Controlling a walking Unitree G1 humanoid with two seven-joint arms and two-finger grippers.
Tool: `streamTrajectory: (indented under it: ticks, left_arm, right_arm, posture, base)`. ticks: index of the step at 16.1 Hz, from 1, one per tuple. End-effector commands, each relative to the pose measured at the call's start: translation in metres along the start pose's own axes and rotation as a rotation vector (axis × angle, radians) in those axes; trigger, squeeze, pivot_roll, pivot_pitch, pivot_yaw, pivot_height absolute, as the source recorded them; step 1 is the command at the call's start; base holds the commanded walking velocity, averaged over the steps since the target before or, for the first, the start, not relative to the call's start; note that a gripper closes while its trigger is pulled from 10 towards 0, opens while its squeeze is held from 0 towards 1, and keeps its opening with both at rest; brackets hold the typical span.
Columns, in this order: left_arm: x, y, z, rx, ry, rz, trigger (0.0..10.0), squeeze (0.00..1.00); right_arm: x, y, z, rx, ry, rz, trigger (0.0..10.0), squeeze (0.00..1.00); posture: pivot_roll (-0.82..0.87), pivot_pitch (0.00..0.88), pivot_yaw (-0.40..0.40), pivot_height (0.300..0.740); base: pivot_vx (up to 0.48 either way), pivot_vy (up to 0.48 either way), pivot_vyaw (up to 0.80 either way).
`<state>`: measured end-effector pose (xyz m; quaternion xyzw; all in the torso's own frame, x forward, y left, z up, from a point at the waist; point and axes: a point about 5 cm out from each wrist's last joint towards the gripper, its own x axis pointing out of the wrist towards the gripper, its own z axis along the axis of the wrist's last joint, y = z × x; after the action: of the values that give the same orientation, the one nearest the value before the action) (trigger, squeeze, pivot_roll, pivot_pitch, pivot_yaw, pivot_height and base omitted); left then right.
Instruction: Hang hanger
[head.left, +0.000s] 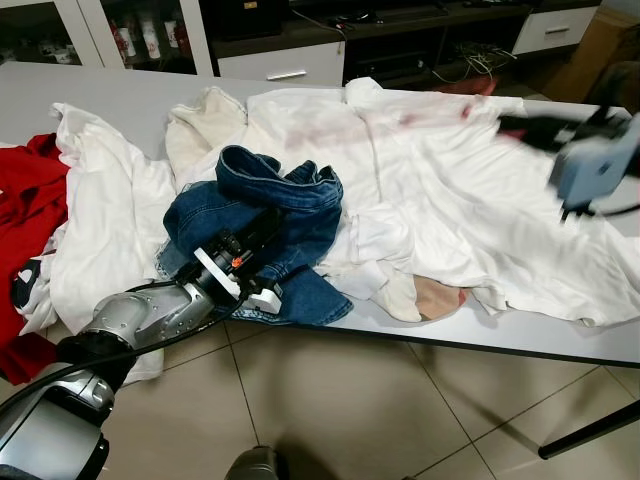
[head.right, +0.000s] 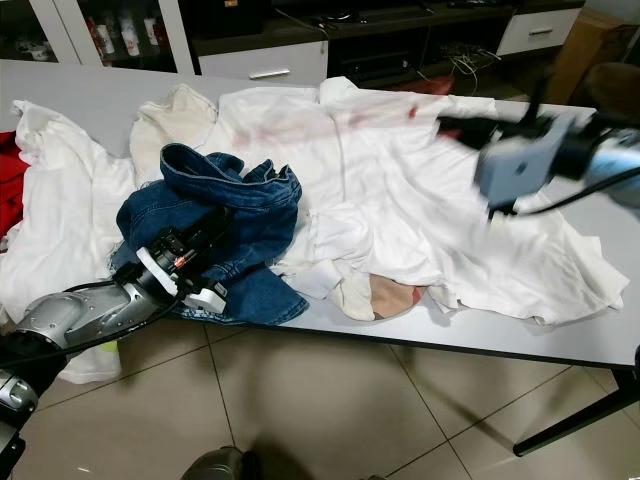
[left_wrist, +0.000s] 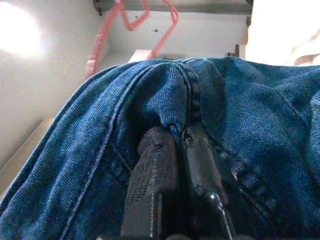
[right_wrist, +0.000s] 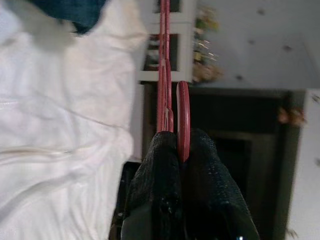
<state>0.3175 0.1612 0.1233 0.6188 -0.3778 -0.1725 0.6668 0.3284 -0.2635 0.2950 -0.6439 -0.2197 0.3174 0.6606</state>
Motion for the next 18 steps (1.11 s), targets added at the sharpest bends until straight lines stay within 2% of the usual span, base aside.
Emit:
streamTrajectory:
  ticks: [1, 4, 8, 14, 18]
  left_arm:
    - [0.002, 0.001, -0.001, 0.017, -0.011, 0.003, 0.0, 0.0]
    - [0.003, 0.001, -0.001, 0.022, -0.014, 0.011, 0.0, 0.0]
    - [0.005, 0.002, -0.002, 0.031, -0.018, 0.016, 0.0, 0.0]
    - [0.005, -0.002, -0.001, 0.035, -0.02, 0.009, 0.0, 0.0]
    - [0.005, -0.003, -0.001, 0.037, -0.019, 0.003, 0.0, 0.0]
  right_arm:
    - [-0.005, -0.004, -0.001, 0.013, 0.01, -0.026, 10.0, 0.0]
    - [-0.011, -0.001, 0.0, 0.112, -0.007, -0.04, 10.0, 0.0]
    - [-0.009, 0.013, 0.014, 0.208, -0.061, 0.113, 10.0, 0.0]
    - [-0.007, 0.006, 0.03, 0.251, -0.116, 0.159, 10.0, 0.0]
    - [-0.009, 0.007, 0.037, 0.268, -0.126, 0.219, 10.0, 0.0]
  posture:
    - [0.13, 0.013, 0.016, 0.74]
    - [0.12, 0.017, 0.023, 0.74]
    - [0.12, 0.016, 0.025, 0.74]
    - [0.12, 0.012, 0.019, 0.74]
    - [0.12, 0.015, 0.016, 0.74]
  base:
    - [0.0, 0.0, 0.0]
    - [0.0, 0.0, 0.0]
    - [0.0, 0.0, 0.0]
    - [0.0, 0.0, 0.0]
    - [0.0, 0.0, 0.0]
